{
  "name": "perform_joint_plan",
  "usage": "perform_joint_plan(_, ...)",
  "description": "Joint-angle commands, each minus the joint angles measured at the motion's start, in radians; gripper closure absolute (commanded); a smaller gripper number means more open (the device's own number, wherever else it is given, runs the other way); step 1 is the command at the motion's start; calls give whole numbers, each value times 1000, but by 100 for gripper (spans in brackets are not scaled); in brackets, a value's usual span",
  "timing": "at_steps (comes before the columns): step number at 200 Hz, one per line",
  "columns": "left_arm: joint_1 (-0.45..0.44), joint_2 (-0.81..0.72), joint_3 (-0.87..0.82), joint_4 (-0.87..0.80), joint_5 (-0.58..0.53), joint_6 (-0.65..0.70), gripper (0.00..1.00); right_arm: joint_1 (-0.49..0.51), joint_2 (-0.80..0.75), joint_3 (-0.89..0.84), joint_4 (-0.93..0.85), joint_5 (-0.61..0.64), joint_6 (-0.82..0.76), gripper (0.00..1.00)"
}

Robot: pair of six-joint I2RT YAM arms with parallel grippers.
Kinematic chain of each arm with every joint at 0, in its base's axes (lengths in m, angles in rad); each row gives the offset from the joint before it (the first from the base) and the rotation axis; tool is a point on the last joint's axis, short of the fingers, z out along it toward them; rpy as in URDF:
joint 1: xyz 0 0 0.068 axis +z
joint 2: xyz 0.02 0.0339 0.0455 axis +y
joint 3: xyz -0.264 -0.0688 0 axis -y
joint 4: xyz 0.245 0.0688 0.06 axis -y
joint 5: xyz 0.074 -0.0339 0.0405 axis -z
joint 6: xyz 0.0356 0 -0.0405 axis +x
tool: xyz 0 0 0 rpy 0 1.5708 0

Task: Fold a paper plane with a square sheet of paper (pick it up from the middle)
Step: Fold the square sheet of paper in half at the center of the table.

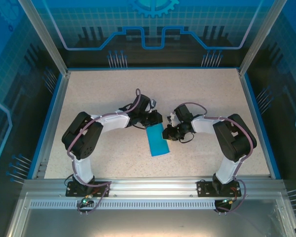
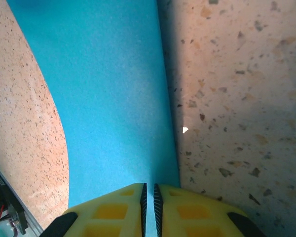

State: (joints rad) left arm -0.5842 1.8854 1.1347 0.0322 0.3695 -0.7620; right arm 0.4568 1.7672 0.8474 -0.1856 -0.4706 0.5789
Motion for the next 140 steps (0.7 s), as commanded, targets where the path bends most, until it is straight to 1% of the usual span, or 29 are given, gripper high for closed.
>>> perform_joint_plan(1, -8, 68, 43, 2, 23, -22, 86, -12, 26, -30, -22, 9, -16, 85)
perform_joint_plan(44, -8, 120, 75, -23, -18, -14, 89, -14, 22, -36, -16, 3, -16, 85)
perform_joint_plan(97, -8, 167, 98, -37, -33, -5, 89, -13, 23, -39, -14, -7, -21, 85)
perform_joint_plan(140, -9, 194, 115, -74, -83, 7, 90, -13, 23, -42, -20, -12, -28, 85)
